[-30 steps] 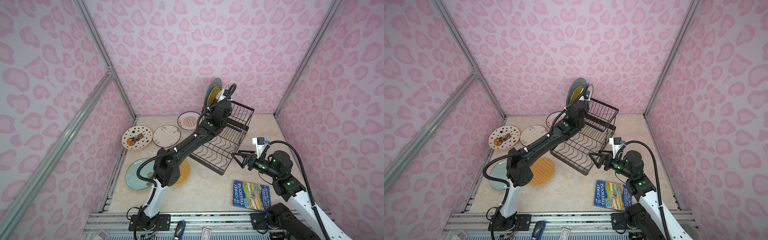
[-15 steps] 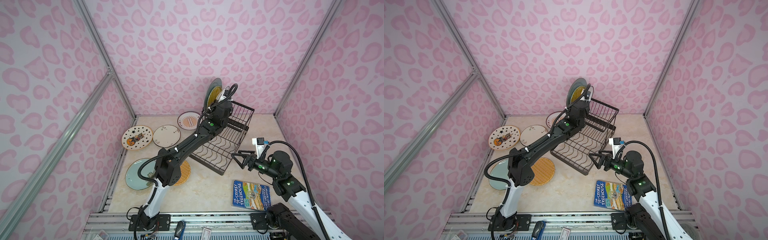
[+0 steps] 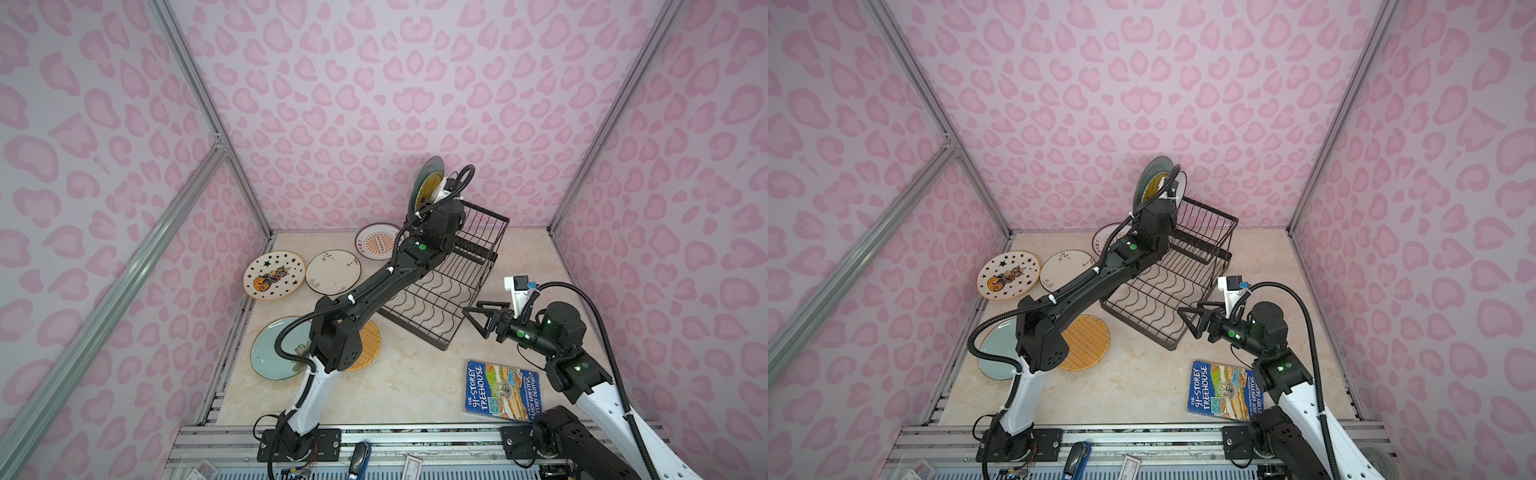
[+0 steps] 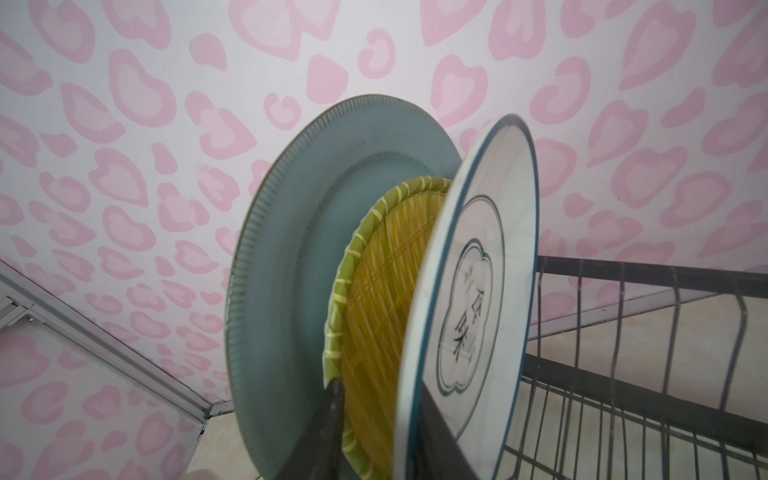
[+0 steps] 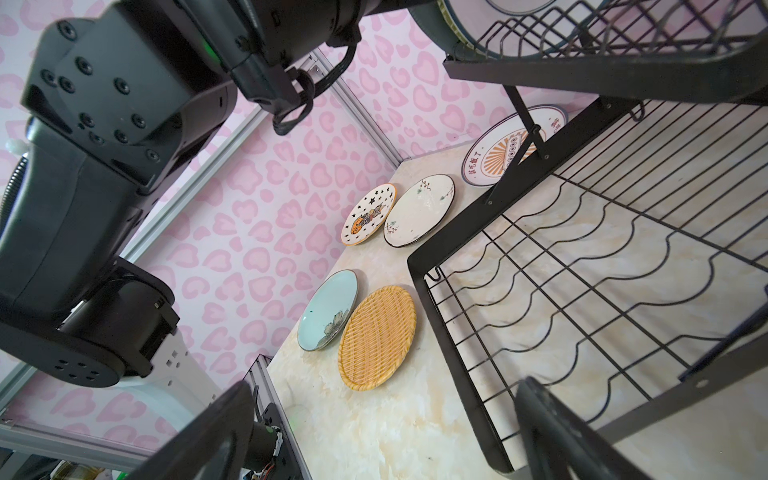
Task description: Load the plates into the dish rack
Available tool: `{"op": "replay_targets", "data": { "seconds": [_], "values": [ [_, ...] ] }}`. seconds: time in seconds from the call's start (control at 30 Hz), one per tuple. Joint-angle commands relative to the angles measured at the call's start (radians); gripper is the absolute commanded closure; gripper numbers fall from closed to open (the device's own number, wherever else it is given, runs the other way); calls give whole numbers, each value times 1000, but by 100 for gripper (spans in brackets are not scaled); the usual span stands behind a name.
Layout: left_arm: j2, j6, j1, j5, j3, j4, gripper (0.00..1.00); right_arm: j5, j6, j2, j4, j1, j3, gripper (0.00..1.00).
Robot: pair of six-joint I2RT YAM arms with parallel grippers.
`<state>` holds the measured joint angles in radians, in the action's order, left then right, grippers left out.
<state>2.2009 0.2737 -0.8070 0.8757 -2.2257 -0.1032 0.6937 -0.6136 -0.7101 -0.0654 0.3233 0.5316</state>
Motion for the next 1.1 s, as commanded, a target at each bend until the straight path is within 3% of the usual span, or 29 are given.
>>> {"op": "replay_targets", "data": {
  "seconds": [0.0, 0.17, 0.23, 0.77, 1.07],
  "values": [
    [-23, 15, -2, 28, -24, 22, 66, 6, 2, 3, -13, 1, -7, 3],
    [-28, 30, -2, 28, -53, 24, 65, 4, 0, 3, -13, 1, -7, 3],
    [-32, 33, -1, 28, -61, 24, 58, 2, -1, 3, -11, 1, -10, 3],
    [-90, 6, -4, -19, -70, -20, 51, -43, -1, 10, 25, 1, -1, 3],
    [-165, -62, -6, -71, -66, -109, 44, -163, 17, 29, 129, 2, 29, 3]
  ]
}}
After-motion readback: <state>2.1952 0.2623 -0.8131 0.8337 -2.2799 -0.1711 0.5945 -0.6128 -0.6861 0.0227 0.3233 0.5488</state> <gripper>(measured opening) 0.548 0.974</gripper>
